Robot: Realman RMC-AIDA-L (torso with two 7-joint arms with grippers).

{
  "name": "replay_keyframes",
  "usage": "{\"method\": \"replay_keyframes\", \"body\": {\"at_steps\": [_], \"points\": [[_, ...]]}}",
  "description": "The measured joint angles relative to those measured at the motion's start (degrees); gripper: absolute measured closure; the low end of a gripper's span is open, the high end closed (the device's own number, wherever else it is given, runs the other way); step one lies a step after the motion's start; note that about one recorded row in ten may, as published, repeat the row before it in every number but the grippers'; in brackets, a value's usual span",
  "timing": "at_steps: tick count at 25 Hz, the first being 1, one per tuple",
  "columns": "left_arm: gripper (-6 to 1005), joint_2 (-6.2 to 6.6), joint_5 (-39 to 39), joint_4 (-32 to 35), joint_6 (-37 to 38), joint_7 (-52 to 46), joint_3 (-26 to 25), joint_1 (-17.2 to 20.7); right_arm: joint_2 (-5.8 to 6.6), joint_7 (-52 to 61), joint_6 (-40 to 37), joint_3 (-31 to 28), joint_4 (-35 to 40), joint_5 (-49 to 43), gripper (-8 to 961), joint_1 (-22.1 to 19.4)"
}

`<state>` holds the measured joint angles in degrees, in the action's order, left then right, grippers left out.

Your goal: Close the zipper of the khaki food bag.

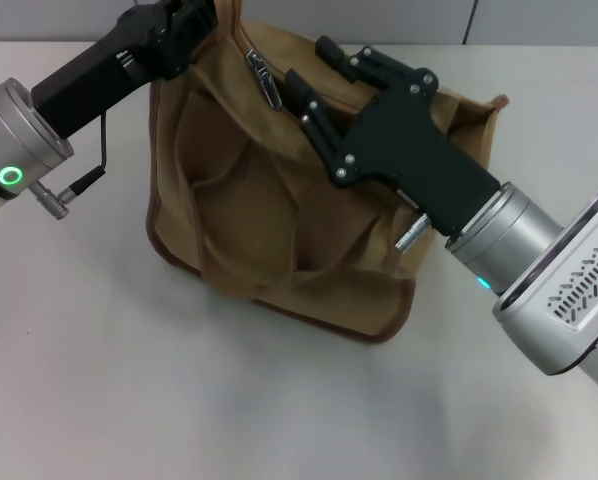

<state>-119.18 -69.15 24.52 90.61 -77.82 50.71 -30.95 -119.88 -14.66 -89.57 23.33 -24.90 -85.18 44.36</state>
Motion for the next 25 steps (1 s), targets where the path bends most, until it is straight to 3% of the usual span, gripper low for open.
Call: {"method": "replay_keyframes", "body": {"at_steps": [6,9,13,18,25], "points": [[934,0.00,0.51,0.00,0.05,-0.23,0.00,-0.06,0.14,1.30,0.18,-3.24,-0.73,-4.78,631,-1.31],[933,0.00,1.43,0.00,0.11,-0.23,0.00,0.32,0.64,7.73,-2.97,-4.07,-0.31,-6.08,631,-2.66],[933,0.05,2.20,0.00,0.80,-0.24,0.01,0.87,1.19,30.70,-7.28,-3.66,8.29,-9.09,632,-3.70],[932,0.07,2.27,0.00,1.37,-0.22,0.04,0.91,0.33,71.75,-10.97,-3.16,27.44,-18.02,632,-3.54],[931,0.09,1.92,0.10,1.58,-0.18,0.90,0.68,0.58,104.74,-14.56,-0.57,43.65,-25.78,633,-2.05]]}}
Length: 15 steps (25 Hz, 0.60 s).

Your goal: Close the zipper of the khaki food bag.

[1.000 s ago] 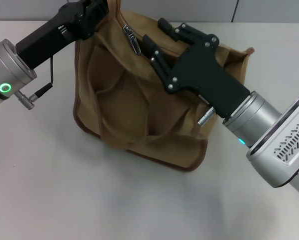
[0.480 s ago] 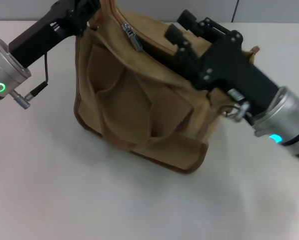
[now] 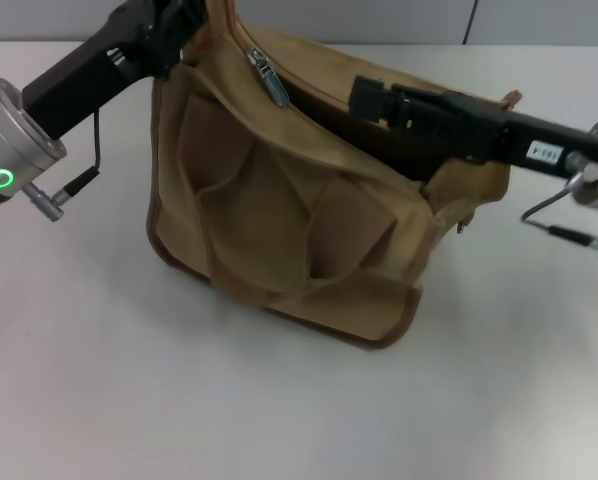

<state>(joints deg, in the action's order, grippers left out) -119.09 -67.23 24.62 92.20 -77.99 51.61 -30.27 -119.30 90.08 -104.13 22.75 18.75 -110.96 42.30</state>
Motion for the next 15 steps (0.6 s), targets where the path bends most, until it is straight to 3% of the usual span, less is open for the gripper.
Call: {"method": "replay_keyframes", "body": {"at_steps": [7,15], "points": [[931,0.00,0.13,0.41,0.29,-0.03,1.20,0.13,0.11,18.28,4.03,11.71,17.25,-0.09,640,0.87],[930,-0.01,0.17,0.31,1.84,-0.05,1.22,0.14,0.11,21.87,9.09,19.14,19.55,0.08,657,3.84]]}}
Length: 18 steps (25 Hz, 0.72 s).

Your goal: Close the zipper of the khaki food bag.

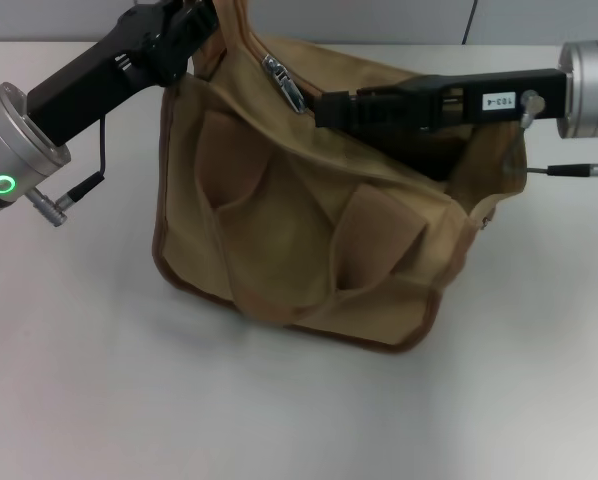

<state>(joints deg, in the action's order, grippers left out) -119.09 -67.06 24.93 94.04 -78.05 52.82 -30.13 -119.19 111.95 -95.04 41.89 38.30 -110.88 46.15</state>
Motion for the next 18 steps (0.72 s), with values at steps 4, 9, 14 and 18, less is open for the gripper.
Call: {"method": "replay_keyframes", "body": {"at_steps": [4,9,14,18], "points": [[929,0.00,0.11,-0.07,0.08,0.00,0.00,0.02,-0.08,0.16,2.24,1.58,-0.05,0.05,666,0.85],[928,0.00,0.15,-0.23,-0.11,0.00,0.00,-0.09,-0.16,0.18,4.82,3.77,-0.44,0.55,677,2.08],[928,0.00,0.19,-0.23,-0.65,0.00,-0.01,-0.30,-0.30,-0.07,5.50,5.02,-0.38,1.07,689,2.98],[927,0.00,0.23,-0.23,-0.79,0.00,-0.01,-0.37,-0.34,-1.02,5.80,5.13,-0.39,1.96,697,3.23]]}}
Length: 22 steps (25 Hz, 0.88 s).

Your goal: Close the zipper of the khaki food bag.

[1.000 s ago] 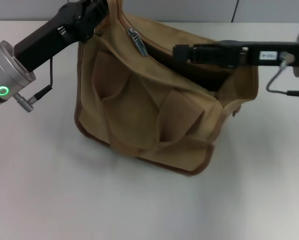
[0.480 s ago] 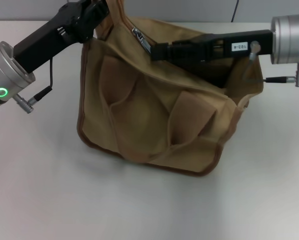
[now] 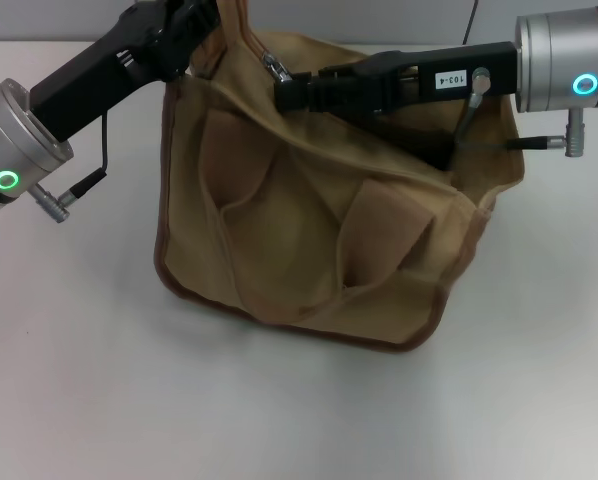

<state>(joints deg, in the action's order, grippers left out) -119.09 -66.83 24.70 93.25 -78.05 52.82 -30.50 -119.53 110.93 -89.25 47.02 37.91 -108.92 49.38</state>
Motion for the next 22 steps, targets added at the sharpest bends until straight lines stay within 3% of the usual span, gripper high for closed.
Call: {"method": "replay_keyframes", "body": {"at_steps": [7,12,22], "points": [[926,0.00,0.00,-0.01,-0.20,0.00,-0.11,-0.04,-0.01,-2.82,1.81,2.67,-0.05,0.31,713,0.14],[926,0.00,0.00,0.00,-0.35,0.00,-0.32,0.05,-0.09,-5.27,2.41,2.93,-0.15,1.52,861,-0.60],[925,0.07,0.03,-0.02,-0.95,0.00,-0.43,0.39,0.22,-7.34,2.76,3.00,-0.14,7.41,927,-3.35]]}}
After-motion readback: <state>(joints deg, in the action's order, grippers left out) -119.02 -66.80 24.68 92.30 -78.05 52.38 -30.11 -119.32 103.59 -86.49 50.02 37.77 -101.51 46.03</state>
